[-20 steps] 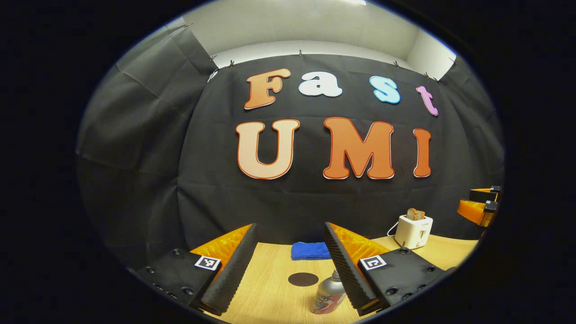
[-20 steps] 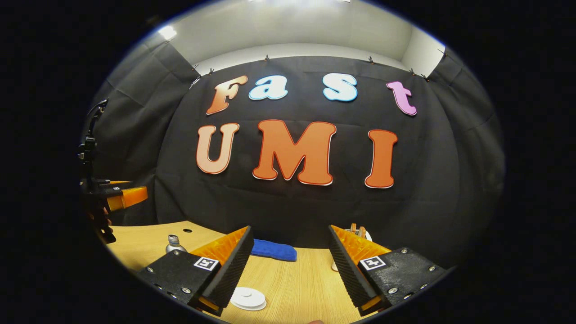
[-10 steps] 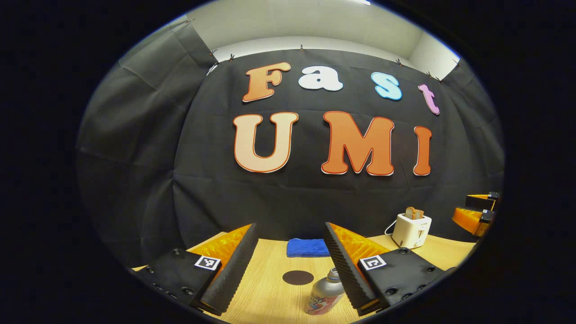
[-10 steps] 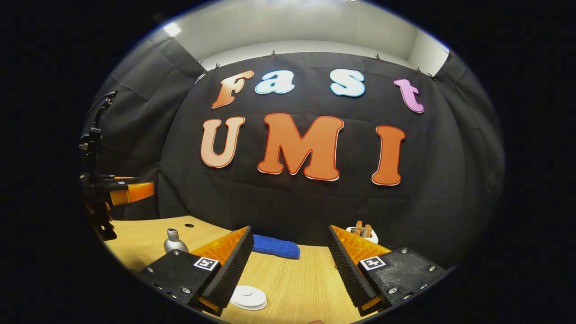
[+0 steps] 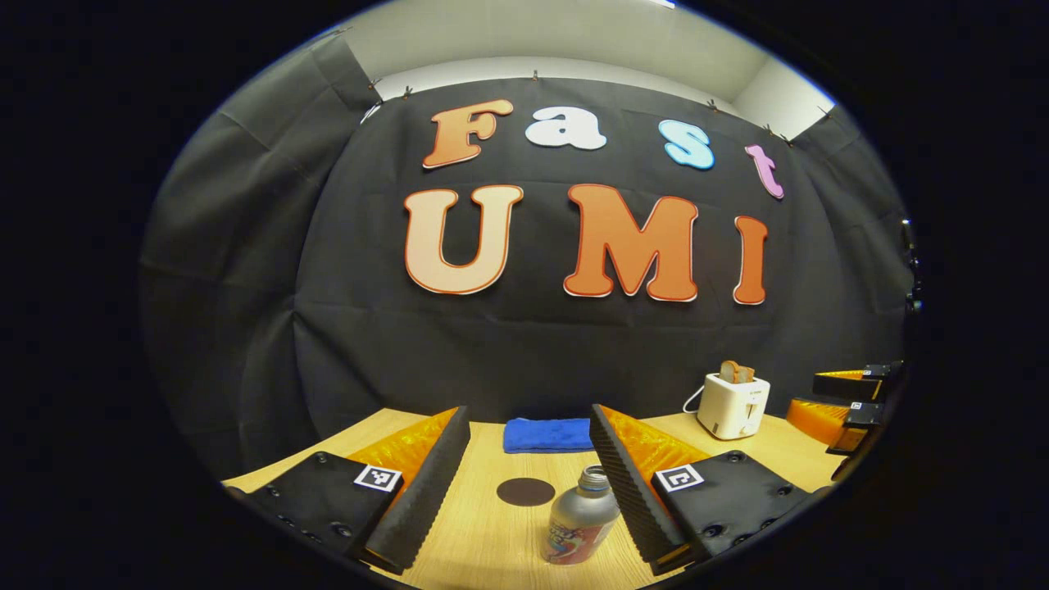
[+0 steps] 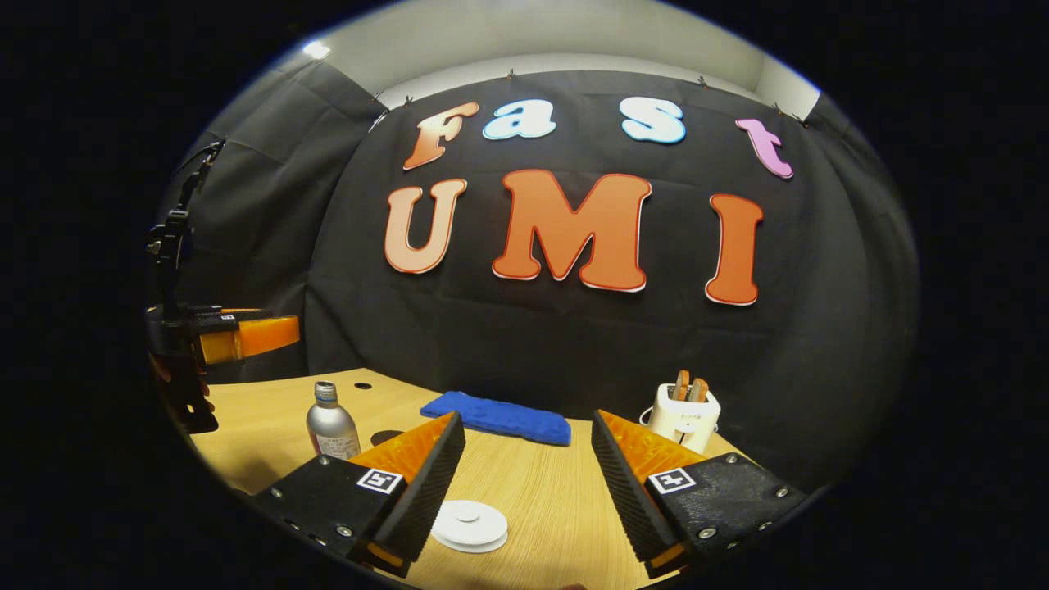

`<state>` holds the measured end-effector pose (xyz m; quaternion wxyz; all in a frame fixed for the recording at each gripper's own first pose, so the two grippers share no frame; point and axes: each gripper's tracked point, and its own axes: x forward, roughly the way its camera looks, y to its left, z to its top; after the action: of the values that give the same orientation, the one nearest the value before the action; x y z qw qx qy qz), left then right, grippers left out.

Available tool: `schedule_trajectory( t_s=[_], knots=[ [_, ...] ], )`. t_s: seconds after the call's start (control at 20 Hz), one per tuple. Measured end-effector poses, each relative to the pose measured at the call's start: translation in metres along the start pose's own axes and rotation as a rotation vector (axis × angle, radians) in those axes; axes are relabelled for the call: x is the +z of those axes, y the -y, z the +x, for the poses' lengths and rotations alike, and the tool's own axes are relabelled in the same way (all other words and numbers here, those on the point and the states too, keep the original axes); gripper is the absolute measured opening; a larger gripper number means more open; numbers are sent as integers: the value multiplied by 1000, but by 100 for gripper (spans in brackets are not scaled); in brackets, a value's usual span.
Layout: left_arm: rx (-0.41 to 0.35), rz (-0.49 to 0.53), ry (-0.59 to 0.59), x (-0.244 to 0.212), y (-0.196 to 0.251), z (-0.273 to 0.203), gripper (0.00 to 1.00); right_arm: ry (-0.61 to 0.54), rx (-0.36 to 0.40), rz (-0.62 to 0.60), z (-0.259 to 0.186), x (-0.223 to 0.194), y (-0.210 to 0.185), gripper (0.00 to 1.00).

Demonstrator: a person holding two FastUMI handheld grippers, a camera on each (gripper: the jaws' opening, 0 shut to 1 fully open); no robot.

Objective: Open the teacup lid with one hand, grasp the water bottle and pour water into the teacup with the other hand; after pouring, place the water bottle on the coaster and then close the teacup lid.

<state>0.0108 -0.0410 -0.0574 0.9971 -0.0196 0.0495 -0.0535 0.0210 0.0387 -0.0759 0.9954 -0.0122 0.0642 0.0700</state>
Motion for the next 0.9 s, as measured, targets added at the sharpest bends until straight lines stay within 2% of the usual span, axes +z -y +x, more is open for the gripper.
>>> schedule_trajectory(
  t_s=[0.05, 0.1, 0.35, 0.45, 0.5, 0.55, 0.65, 0.7, 0.9],
  knots=[
    [-16, 2, -5, -6, 6, -1, 100, -15, 12, 8, 2, -6, -3, 93],
    [-33, 8, -10, -10, 11, -2, 94, -31, 23, 16, 2, -15, -4, 92],
    [-68, 60, -41, -36, 26, -5, 100, -128, 70, 38, 9, -54, -15, 90],
    [-75, 62, -67, -47, 29, -5, 100, -159, 91, 38, 8, -66, -20, 89],
    [-74, 65, -79, -52, 30, -5, 97, -174, 97, 33, 11, -72, -23, 83],
    [-72, 71, -86, -57, 31, -4, 97, -187, 106, 26, 12, -78, -25, 82],
    [-66, 80, -106, -68, 30, -3, 100, -211, 118, 6, 14, -88, -31, 82],
    [-66, 80, -118, -72, 31, -3, 97, -222, 124, -4, 15, -93, -33, 83],
    [-63, 70, -162, -92, 30, -1, 97, -268, 148, -25, 18, -112, -43, 82]
  ],
)
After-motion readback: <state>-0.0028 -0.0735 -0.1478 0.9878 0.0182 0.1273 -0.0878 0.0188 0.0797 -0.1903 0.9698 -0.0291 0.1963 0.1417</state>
